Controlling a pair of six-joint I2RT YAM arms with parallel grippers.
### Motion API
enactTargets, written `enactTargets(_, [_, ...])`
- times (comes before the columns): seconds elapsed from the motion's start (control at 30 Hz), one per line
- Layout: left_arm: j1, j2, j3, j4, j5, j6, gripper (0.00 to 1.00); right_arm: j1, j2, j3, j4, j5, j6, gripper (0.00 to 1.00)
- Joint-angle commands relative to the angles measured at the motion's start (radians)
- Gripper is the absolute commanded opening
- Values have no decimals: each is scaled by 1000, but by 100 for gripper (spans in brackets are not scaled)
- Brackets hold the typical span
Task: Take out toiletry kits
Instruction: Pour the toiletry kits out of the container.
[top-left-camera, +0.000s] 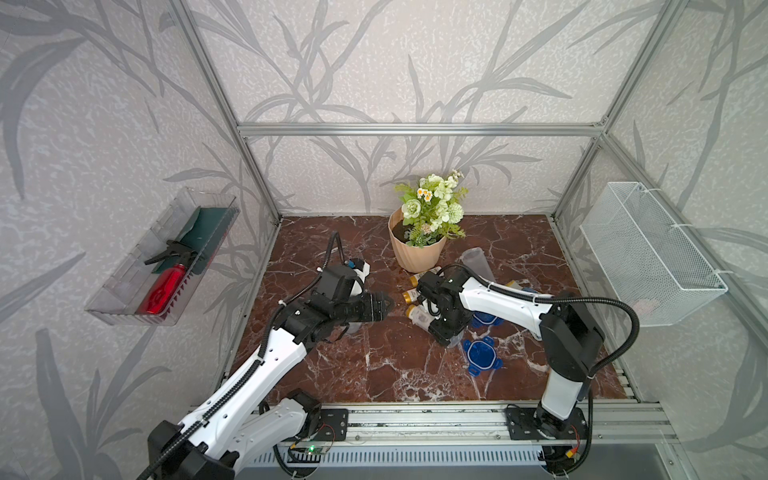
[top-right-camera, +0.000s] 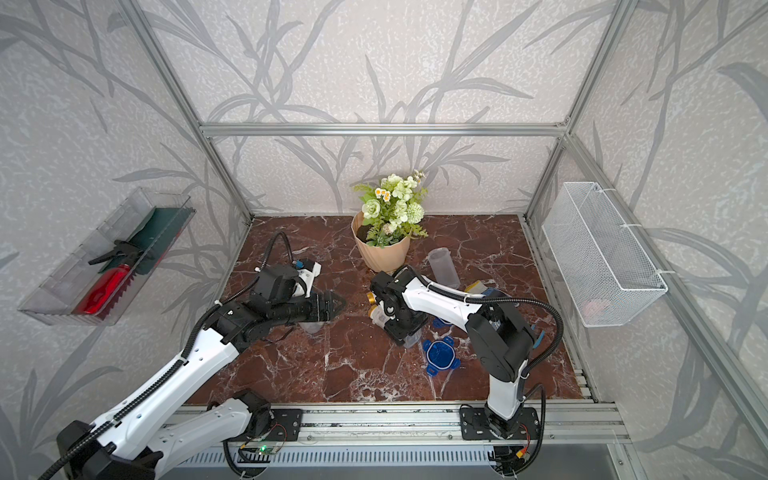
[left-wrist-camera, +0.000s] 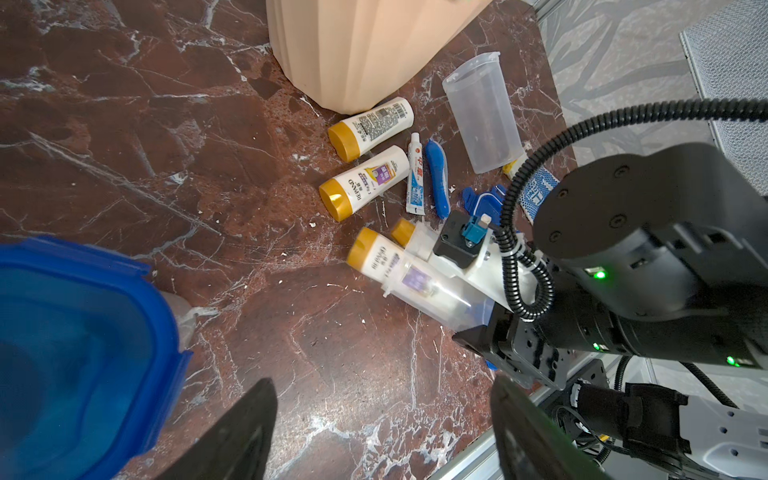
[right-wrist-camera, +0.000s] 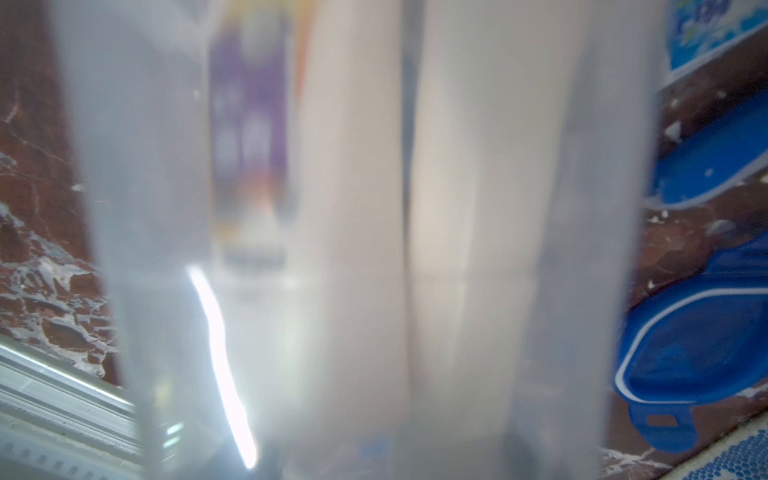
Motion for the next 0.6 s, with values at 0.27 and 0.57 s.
enactTargets(0.27, [5, -14, 8, -18, -25, 19, 81, -18, -242, -182, -43, -13, 44, 12])
enactTargets(0.57, [5, -28, 11, -30, -48, 22, 81, -130, -438, -242, 22, 0, 98, 15])
